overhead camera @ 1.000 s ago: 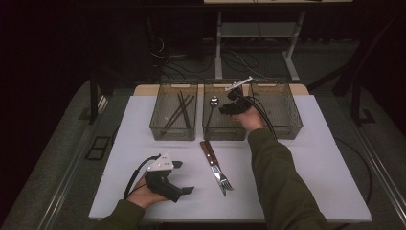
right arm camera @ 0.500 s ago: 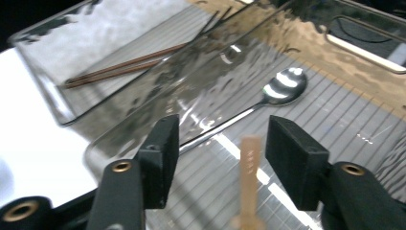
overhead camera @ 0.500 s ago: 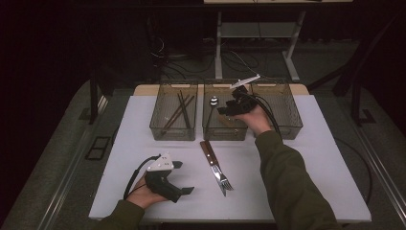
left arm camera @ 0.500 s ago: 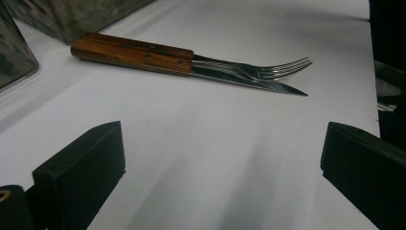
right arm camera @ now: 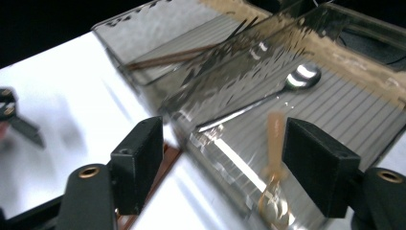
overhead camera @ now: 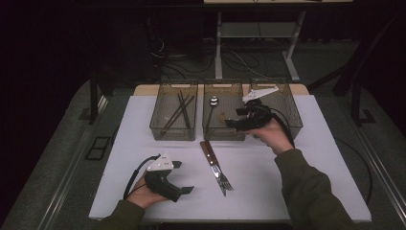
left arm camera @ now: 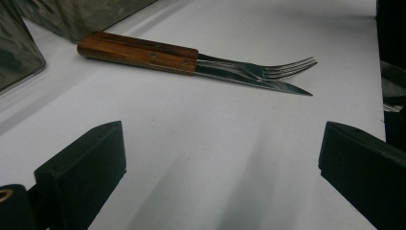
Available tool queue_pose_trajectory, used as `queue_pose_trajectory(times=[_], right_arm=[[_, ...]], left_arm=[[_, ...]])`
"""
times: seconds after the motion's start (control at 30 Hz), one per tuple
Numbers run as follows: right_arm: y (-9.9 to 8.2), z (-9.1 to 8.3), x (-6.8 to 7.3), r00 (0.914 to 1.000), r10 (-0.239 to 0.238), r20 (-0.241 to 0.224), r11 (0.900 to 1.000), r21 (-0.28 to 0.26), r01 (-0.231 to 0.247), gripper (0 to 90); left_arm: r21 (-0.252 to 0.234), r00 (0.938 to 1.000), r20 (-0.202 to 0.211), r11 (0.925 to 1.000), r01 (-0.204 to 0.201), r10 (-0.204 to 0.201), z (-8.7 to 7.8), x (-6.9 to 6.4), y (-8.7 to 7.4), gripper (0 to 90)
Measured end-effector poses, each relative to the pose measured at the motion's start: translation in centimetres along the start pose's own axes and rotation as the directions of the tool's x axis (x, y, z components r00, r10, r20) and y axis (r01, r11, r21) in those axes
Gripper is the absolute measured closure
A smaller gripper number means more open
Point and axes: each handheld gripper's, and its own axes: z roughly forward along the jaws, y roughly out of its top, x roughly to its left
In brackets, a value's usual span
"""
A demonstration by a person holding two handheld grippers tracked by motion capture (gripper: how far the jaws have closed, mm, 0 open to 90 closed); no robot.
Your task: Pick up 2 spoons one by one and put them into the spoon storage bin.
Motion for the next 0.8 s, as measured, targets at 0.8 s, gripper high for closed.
queue_pose_trajectory(times=[0.8], right_arm=[[-12.1, -4.9, 1.8, 0.9996, 0.026, 0.01, 0.9966, -0.078, -0.025, 18.5]], left_arm=[[0.049, 0.9998, 0.0, 0.9986, 0.022, -0.022, 0.0, 0.2, -0.1, 12.4]])
